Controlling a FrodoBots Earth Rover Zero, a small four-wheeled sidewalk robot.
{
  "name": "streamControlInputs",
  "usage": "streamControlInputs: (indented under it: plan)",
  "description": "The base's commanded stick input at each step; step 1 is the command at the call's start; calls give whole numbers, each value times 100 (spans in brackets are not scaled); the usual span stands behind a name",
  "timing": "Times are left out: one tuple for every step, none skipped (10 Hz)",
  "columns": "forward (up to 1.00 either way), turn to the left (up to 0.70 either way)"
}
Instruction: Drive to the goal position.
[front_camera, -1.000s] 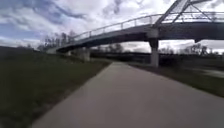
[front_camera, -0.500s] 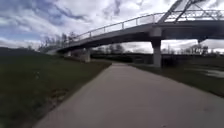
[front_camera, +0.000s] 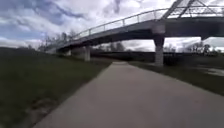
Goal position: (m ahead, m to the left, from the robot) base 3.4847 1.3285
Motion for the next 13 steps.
streamControlInputs:
  plan:
    - [100,-2]
    - [100,-1]
    - [100,0]
    - [100,0]
    - [100,0]
    - [100,-8]
    - [100,-18]
    - [100,-26]
    - [100,0]
    - [100,0]
    - [100,0]
    - [100,0]
    - [100,0]
